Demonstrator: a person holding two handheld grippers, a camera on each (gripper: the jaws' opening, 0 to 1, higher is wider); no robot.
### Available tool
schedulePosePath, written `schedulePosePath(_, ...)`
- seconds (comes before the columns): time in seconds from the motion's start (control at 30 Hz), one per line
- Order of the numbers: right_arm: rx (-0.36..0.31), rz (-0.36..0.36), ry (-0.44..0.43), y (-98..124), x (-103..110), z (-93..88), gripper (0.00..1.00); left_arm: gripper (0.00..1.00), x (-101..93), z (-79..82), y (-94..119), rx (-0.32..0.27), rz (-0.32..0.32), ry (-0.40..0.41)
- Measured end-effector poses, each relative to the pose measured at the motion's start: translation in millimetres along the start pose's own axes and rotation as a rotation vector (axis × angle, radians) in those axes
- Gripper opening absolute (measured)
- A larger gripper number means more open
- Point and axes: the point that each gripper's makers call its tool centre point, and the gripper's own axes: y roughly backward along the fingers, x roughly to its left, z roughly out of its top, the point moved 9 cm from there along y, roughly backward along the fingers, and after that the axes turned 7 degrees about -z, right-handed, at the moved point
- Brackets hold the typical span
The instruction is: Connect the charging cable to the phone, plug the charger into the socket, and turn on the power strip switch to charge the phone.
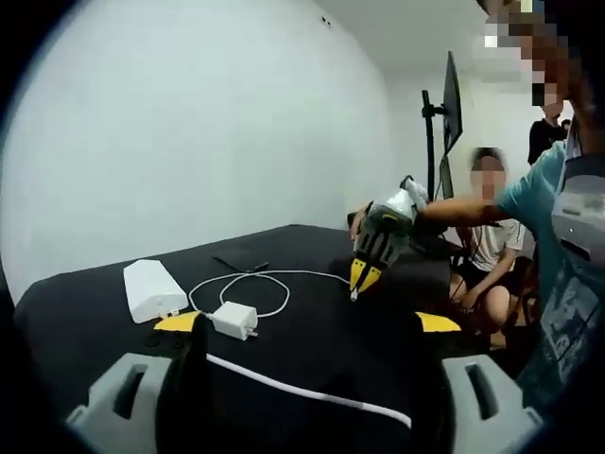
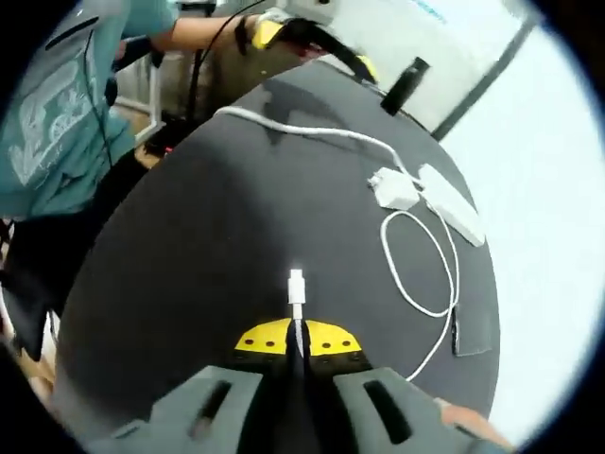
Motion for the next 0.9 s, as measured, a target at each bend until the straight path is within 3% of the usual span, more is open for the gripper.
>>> schedulePosePath(0.13,-0.107,-0.068,-0.212,8,-12,-1.6,0.03,0.8,9.3,5.5,-8,-0.023,-0.013,0.004)
schedulePosePath(0.17,-0.145,-0.091,-0.303,10,-17,-3.3,0.03,0.8,13.9,8.4,-12,-0.032,-0.018,0.009)
schedulePosePath(0.27,-0.265,-0.161,-0.469,18,-27,-6.1,0.03,0.81,29.0,17.3,-26,-0.044,-0.029,0.016)
schedulePosePath(0.37,-0.368,-0.232,-0.592,27,-33,-8.9,0.03,0.81,44.7,27.2,-42,-0.042,-0.028,0.027)
schedulePosePath(0.5,-0.443,-0.287,-0.69,34,-35,-11.7,0.03,0.83,77.3,46.2,-79,-0.019,-0.054,0.031)
schedulePosePath(0.67,-0.577,-0.378,-0.791,43,-37,-14.1,0.03,0.82,103.6,61.0,-137,-0.04,-0.205,0.226)
schedulePosePath(0.77,-0.592,-0.403,-0.801,44,-37,-16.6,0.03,0.78,122.9,67.3,-168,-0.027,-0.293,0.394)
schedulePosePath(0.8,-0.592,-0.41,-0.802,44,-37,-16.8,0.03,0.77,125.1,68.2,-171,-0.027,-0.295,0.416)
schedulePosePath(0.9,-0.593,-0.434,-0.802,46,-37,-17.4,0.03,0.7,143.7,73.7,-188,0.027,-0.319,0.578)
